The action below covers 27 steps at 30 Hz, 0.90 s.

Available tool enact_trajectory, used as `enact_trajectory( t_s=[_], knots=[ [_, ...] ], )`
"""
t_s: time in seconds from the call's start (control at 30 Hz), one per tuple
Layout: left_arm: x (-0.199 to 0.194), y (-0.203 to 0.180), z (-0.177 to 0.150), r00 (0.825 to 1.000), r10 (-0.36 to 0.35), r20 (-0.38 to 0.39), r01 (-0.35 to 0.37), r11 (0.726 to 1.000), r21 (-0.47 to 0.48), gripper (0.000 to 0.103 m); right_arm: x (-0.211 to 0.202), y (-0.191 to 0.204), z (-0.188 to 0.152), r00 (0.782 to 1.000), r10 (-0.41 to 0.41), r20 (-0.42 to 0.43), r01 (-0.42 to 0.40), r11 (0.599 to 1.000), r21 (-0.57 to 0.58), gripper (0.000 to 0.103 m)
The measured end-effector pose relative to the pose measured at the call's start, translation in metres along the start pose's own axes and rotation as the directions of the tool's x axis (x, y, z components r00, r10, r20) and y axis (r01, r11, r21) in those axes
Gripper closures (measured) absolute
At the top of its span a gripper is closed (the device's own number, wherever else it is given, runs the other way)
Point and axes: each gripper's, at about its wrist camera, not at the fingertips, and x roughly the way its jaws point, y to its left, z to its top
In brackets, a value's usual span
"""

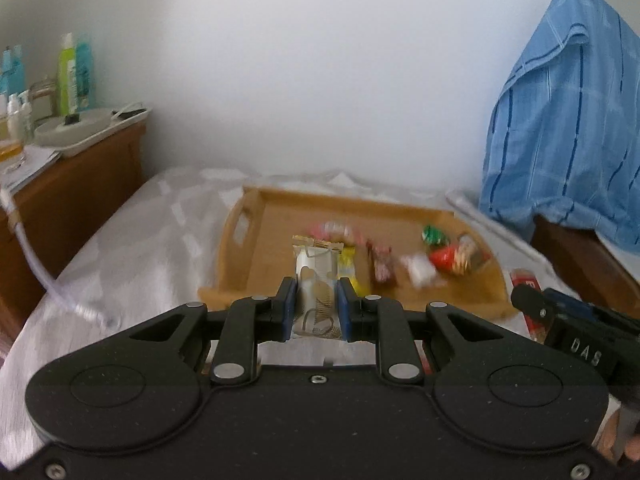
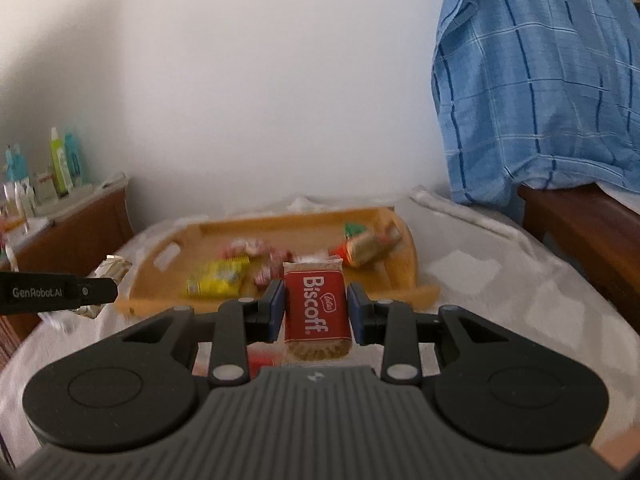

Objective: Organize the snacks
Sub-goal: 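Carry both snacks to the wooden tray, lower them and open both tools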

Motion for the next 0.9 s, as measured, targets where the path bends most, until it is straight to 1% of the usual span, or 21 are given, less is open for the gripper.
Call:
enact_trajectory(
  t_s=[0.17, 0.3, 0.4, 0.5, 0.63, 0.77, 0.9],
  knots=[
    [0.032, 0.01, 0.032, 1.0, -0.018, -0.005, 0.018, 1.0, -0.015, 0.083, 0.028, -0.002, 0.038, 1.0, 0.028, -0.003, -0.027, 0.999, 0.031, 0.065],
    [0.07, 0.019, 0.054, 0.999, -0.021, -0.047, 0.019, 0.999, -0.034, 0.083, 0.06, -0.005, 0.064, 0.999, 0.049, -0.021, -0.048, 0.998, 0.045, 0.065],
    [0.102, 0.025, 0.067, 0.997, -0.026, -0.066, 0.023, 0.999, -0.041, 0.083, 0.089, -0.008, 0.076, 0.996, 0.068, -0.05, -0.065, 0.996, 0.057, 0.065],
    [0.135, 0.031, 0.075, 0.995, -0.028, -0.095, 0.022, 0.998, -0.063, 0.083, 0.12, -0.008, 0.082, 0.993, 0.067, -0.098, -0.06, 0.996, 0.071, 0.065],
    [0.176, 0.035, 0.079, 0.992, -0.017, -0.125, 0.01, 0.998, -0.055, 0.083, 0.16, -0.011, 0.085, 0.988, 0.047, -0.145, -0.035, 0.996, 0.085, 0.065],
    [0.204, 0.039, 0.075, 0.987, -0.023, -0.159, 0.01, 0.997, -0.083, 0.083, 0.194, -0.011, 0.082, 0.983, 0.019, -0.183, -0.006, 0.998, 0.068, 0.065],
    [0.223, 0.037, 0.069, 0.985, 0.003, -0.174, -0.013, 0.998, -0.056, 0.083, 0.218, -0.01, 0.076, 0.976, 0.002, -0.22, 0.01, 0.999, 0.053, 0.065]
  ],
)
